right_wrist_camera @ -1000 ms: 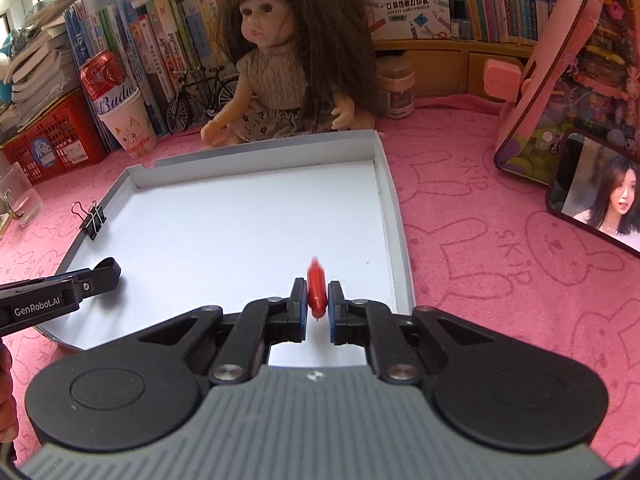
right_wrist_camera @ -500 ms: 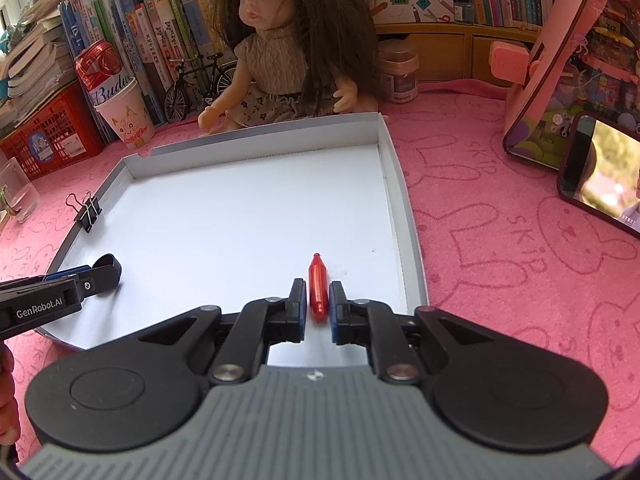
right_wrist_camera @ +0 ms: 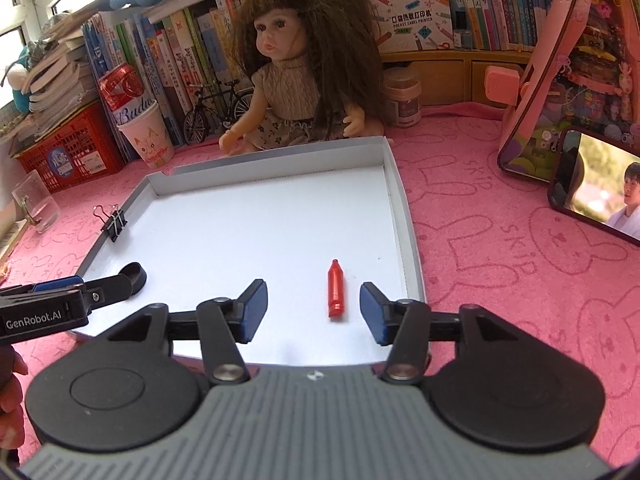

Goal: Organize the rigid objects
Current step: 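Carry both into the white tray and open both grippers to release them, then move both tools back toward the remaining objects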

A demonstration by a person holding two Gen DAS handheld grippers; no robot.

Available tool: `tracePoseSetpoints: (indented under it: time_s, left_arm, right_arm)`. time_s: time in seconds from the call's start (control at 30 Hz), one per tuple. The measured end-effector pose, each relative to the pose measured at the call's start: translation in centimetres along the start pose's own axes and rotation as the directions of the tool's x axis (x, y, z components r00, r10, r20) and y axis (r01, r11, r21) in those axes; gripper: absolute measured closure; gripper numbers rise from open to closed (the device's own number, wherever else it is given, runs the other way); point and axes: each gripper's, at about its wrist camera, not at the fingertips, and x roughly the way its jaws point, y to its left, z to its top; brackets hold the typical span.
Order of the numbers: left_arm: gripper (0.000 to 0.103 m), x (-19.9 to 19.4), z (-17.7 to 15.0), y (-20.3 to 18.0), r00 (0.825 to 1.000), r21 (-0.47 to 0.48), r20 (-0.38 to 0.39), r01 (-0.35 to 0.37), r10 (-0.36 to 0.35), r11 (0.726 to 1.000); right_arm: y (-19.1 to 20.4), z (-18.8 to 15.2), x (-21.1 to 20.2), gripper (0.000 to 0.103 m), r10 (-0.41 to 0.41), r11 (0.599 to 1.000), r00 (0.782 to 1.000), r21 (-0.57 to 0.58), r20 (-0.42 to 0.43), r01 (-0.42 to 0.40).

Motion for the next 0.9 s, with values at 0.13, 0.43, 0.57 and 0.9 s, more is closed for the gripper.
tracePoseSetpoints:
  time_s: [0.13,0.43,0.57,0.9]
  left_arm:
    - [0.026,-1.0,-0.4,-0.2,1.0,0.003,0.007,0.016,-0.016,1.0]
    - [0.023,-3.2,-1.7,-0.2,0.999,0.005,0.023,0.035,-0.035,0.999]
    - [0.022,-4.2,-2.3,-0.3,0.999,0.016,0.035,0.038,-0.039,0.999]
    - [0.02,-6.4,-4.4,-0.7,0.996,0.051,0.049,0.069,-0.072,0.996]
  right_arm:
    - [0.1,-0.4,-1.0,0.026,0.007,1.0,1.0,-0.006,0.026,-0.007]
    - [0.2,-1.3,-3.2,0.015,0.022,1.0,0.997,-0.008,0.076,-0.021]
    - [0.2,-1.9,-4.0,0.013,0.025,1.0,0.996,-0.011,0.091,-0.024]
    - [0.6,-4.1,-6.4,0.001,0.022,0.999,0.988,-0.045,0.151,-0.015]
